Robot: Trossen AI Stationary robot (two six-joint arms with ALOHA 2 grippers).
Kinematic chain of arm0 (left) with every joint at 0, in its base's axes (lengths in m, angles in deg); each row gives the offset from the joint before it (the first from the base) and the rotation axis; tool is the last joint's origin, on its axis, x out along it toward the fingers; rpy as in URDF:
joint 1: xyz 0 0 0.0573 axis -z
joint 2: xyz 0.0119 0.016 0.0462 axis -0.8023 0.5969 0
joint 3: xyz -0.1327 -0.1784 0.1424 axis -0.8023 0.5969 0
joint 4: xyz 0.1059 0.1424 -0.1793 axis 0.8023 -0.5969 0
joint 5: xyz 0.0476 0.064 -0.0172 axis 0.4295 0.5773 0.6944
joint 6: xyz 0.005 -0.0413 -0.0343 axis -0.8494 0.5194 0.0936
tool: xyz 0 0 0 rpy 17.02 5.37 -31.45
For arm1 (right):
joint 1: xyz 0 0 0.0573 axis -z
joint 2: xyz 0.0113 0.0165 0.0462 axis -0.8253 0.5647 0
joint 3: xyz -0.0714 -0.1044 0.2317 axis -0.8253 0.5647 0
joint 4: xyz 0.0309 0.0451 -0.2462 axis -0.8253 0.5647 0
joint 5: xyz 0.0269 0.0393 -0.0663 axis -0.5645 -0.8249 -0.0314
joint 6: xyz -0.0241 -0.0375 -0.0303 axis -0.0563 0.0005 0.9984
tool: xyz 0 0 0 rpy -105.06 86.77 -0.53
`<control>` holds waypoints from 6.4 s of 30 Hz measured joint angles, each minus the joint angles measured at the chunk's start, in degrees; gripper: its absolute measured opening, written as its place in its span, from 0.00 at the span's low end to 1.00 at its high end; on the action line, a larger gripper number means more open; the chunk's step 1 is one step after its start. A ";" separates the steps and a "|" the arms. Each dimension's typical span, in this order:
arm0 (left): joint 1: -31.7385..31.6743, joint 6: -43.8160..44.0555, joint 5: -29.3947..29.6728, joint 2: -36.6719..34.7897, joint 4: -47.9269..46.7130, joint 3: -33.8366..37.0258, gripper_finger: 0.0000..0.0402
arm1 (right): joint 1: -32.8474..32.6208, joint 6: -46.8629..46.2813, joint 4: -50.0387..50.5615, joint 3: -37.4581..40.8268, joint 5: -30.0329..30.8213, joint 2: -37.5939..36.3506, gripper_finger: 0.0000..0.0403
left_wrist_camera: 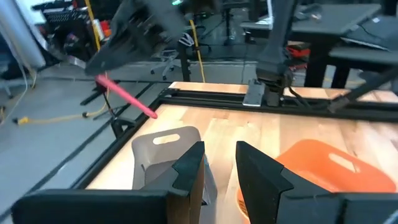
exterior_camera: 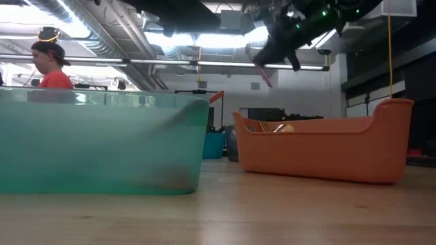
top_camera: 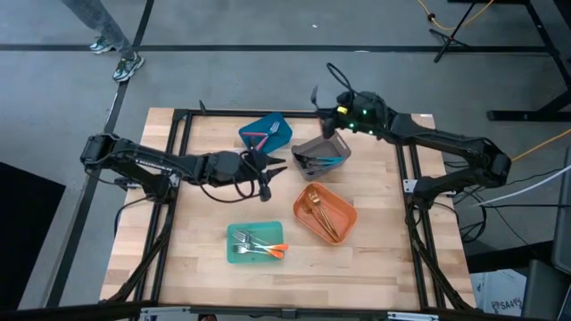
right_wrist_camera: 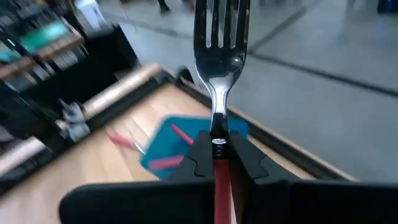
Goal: Sort silverware by color (type)
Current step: Put the pink fork into the top left blue bin
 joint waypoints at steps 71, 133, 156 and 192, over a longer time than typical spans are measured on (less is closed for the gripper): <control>-5.55 7.61 9.64 0.00 0.65 0.01 0.21 | -21.85 3.69 -42.48 -0.02 18.21 15.98 0.00; -5.55 10.10 10.29 0.00 0.25 0.02 0.08 | -23.62 3.98 -46.68 -0.07 16.68 17.05 0.13; -10.44 10.08 10.69 0.00 -8.58 0.01 0.08 | -23.62 10.58 -12.86 0.00 23.20 5.04 0.29; -30.22 -32.63 8.87 12.51 -31.37 0.02 0.08 | -23.62 9.92 3.11 -0.02 24.11 3.80 0.29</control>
